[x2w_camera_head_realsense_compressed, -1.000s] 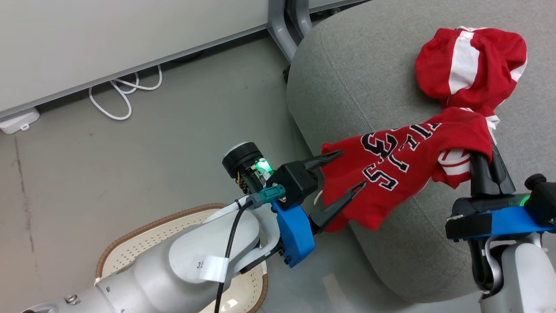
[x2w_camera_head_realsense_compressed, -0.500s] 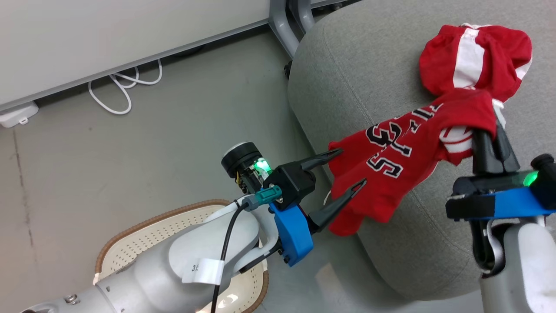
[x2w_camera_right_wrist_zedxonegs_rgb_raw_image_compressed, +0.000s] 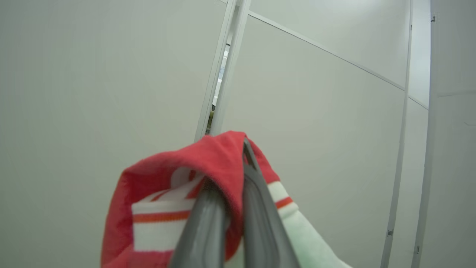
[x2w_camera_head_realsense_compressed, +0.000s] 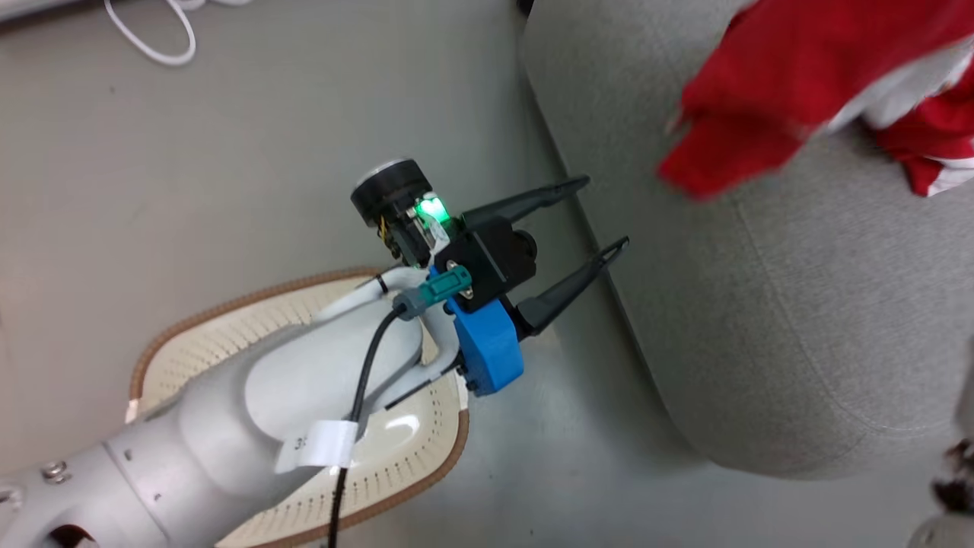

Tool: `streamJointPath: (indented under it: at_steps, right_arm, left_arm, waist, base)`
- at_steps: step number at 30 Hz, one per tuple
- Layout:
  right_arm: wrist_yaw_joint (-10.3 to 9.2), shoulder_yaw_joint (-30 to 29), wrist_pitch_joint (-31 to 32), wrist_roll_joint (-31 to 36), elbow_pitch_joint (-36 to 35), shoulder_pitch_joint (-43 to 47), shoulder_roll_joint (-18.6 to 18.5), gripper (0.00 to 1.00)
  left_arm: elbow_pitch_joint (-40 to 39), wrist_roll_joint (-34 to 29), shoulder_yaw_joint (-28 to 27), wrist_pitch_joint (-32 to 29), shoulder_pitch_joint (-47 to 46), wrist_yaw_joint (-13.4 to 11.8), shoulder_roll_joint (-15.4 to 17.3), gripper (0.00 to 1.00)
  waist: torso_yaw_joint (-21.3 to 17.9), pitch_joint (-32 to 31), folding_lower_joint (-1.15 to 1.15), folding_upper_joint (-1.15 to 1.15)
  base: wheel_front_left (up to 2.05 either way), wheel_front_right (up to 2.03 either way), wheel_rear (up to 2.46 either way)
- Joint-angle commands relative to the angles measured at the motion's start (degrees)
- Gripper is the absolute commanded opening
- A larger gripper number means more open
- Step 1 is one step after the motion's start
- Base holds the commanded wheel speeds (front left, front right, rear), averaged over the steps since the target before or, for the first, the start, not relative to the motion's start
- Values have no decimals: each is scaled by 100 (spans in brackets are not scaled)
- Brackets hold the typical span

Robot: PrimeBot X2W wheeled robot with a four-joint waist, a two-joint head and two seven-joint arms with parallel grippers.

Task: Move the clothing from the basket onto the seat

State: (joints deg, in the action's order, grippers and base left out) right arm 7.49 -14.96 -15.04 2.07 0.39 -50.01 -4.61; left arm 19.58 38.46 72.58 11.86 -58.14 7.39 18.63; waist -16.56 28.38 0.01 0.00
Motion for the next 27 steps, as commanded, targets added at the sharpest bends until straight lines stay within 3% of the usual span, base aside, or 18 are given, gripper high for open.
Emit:
streamJointPath:
  at_steps: [1, 9, 16, 20, 27]
  right_arm:
    - [1, -170, -21, 61, -75, -418, -180, 0]
    - [0, -1159, -21, 119, 477, -1783, -1412, 0]
    - [1, -1961, -21, 190, 1175, -1805, -2068, 0]
    - [1, -2249, -20, 335, 1443, -1461, -2016, 0]
    - [1, -2257, -20, 581, 1464, -892, -1385, 0]
  left_arm:
    - [-75, -56, -43, -36, -171, -21, 85, 100]
    - [-448, -272, -81, -192, -553, -73, 436, 100]
    - [-712, -339, -90, -336, -714, -106, 671, 100]
    - [-852, -359, -88, -405, -737, -127, 788, 100]
    - [-1042, -365, -79, -509, -766, -165, 924, 100]
  waist:
    - [94, 604, -1, 0]
    - [56, 1415, -1, 0]
    - [-22, 1772, -1, 0]
    - [-45, 1905, -1, 0]
    - [-97, 2018, -1, 0]
  base:
    - [0, 0, 0]
    - [0, 0, 0]
    - [0, 0, 0]
    - [0, 0, 0]
    - [0, 0, 0]
